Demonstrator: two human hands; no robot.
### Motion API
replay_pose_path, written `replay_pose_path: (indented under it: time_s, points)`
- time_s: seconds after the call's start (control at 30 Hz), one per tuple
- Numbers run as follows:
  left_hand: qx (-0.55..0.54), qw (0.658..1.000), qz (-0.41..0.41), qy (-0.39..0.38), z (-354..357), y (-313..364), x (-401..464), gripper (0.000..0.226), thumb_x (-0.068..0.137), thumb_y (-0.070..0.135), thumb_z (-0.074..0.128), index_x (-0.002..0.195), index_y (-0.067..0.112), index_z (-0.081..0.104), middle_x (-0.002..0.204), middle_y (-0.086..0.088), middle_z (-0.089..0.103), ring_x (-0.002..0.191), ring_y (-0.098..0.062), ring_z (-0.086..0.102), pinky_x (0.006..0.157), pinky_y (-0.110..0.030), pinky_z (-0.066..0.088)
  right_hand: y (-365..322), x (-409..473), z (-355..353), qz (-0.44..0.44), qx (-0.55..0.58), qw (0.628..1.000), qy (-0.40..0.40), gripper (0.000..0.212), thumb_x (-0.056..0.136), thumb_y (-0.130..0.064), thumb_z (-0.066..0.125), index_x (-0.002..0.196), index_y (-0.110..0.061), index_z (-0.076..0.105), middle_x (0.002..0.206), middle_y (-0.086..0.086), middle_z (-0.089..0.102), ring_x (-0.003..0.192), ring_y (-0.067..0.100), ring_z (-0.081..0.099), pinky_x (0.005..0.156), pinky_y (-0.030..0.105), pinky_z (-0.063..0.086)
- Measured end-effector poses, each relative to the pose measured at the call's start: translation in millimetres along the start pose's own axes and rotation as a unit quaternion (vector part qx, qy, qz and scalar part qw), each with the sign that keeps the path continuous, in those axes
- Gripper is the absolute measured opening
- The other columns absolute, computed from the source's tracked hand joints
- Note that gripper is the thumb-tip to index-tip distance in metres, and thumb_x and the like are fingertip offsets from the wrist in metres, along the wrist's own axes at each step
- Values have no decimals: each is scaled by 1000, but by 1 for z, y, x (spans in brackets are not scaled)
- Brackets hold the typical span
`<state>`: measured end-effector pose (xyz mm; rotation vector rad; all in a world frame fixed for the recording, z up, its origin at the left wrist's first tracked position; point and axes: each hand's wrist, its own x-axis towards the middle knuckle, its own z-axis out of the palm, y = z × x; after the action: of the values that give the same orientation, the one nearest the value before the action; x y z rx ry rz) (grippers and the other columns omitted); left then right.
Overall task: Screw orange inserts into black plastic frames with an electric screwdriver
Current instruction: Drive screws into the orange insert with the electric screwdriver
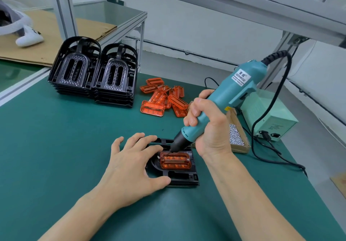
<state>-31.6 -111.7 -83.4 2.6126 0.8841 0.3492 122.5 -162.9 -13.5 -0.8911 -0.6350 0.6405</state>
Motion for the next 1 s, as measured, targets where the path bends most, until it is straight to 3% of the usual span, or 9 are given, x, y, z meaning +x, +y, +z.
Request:
replay_pose_path:
  time_s: [0.3,0.47,0.7,0.87,1.0]
  points:
    - [12,999,35,25,2,10,8,80,67,77,14,129,43,52,141,25,37,142,-5,14,113,-40,-11,-11,-2,-1,-29,-8,1000,-7,19,70,-2,55,66,-21,52,53,0,39,39,14,35,45,23,36]
    - [44,997,65,28,8,4,2,62,80,68,32,110,29,70,126,11,60,125,-19,51,108,-53,27,-33,6,-20,-49,-23,995,81,21,72,-5,58,62,-22,49,54,-1,40,39,13,38,45,22,36]
    - [63,990,97,80,14,1,4,60,73,70,40,100,29,73,119,8,65,116,-21,59,103,-47,24,-74,8,-67,-35,-107,972,204,27,86,-3,60,70,-18,43,51,-1,43,38,12,38,43,20,37]
    - [66,992,88,62,12,2,5,67,68,76,40,104,29,72,121,9,64,119,-21,57,102,-55,34,-106,-2,-107,49,-231,939,249,22,88,-29,69,81,-20,50,51,-1,47,37,11,41,39,22,40]
    - [79,992,88,53,10,2,4,70,67,77,40,105,28,72,121,8,64,119,-22,57,102,-57,35,-116,-21,-144,141,-369,881,260,42,80,-57,66,91,-18,54,57,1,53,41,12,49,42,26,47]
